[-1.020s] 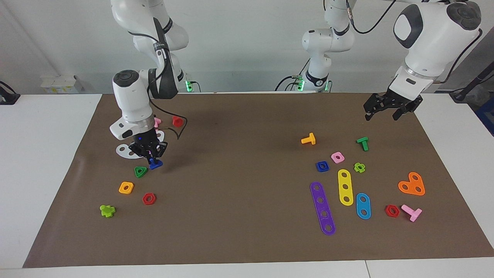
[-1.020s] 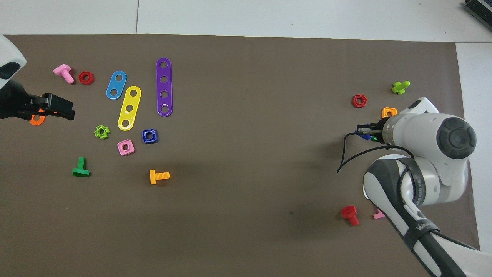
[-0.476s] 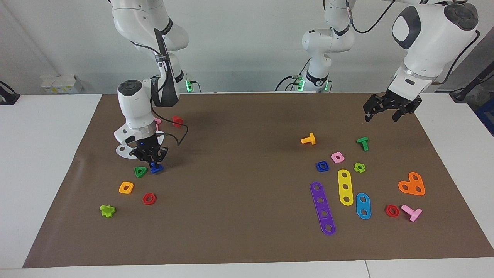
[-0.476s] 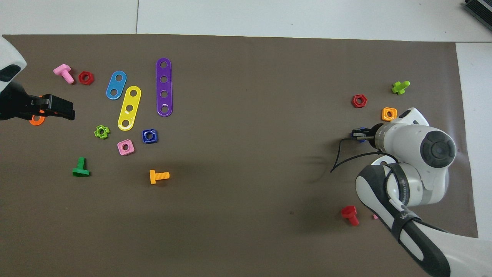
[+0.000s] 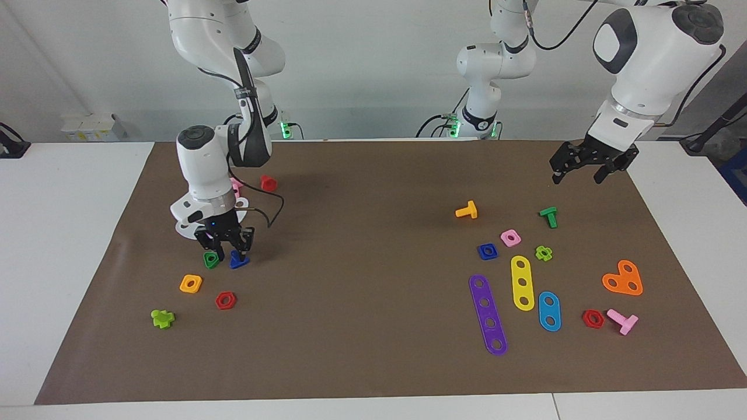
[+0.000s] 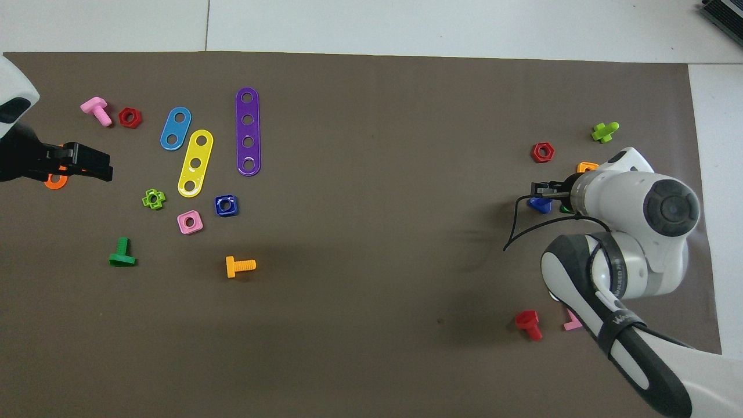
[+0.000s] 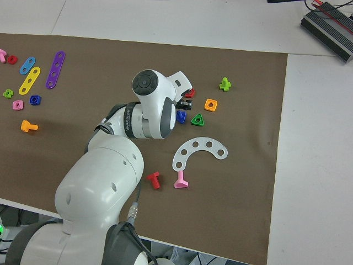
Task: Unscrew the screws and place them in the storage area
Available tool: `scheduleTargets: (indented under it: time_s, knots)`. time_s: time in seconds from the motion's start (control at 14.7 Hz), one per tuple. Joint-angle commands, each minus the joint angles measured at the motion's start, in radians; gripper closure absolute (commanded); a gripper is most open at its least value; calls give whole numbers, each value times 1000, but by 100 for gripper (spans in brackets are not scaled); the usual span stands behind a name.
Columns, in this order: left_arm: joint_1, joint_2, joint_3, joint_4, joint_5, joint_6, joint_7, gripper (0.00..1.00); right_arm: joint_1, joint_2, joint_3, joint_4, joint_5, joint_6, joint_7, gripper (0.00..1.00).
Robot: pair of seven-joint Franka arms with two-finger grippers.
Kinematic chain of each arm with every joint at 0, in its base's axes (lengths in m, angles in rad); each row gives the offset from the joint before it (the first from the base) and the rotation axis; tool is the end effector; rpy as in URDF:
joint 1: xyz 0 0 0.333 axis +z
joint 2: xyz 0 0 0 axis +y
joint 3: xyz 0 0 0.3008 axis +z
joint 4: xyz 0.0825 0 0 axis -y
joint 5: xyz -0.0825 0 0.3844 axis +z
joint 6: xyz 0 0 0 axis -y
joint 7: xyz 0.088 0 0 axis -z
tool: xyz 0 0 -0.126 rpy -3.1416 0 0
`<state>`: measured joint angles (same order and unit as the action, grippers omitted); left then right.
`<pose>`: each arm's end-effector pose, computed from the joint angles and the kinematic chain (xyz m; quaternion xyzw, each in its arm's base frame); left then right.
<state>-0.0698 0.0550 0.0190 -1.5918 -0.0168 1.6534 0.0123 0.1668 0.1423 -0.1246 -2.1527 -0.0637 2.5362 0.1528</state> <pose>0.5764 -0.0315 0.5565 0.9995 -0.0309 0.0032 0.0079 0.5819 0.0252 0.3255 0.9918 -0.0294 0.1229 0.0179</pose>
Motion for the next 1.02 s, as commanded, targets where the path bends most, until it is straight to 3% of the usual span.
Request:
scheduleTargets:
  time_s: [0.0, 0.41, 0.61, 0.75, 0.95]
  knots:
    - [7, -32, 2, -37, -15, 9, 11, 0, -16, -67, 14, 173, 12, -288, 4, 0]
    - [7, -32, 2, -37, -15, 9, 11, 0, -21, -217, -3, 373, 27, -722, 5, 0]
    - [5, -32, 2, -37, -15, 9, 11, 0, -39, -202, -21, 546, 30, -936, 4, 0]
    - [5, -32, 2, -37, -15, 9, 11, 0, -67, -175, -21, 602, 45, -988, 4, 0]
    - [5, -32, 2, -39, -15, 9, 9, 0, -67, -194, -21, 550, 94, -984, -4, 0]
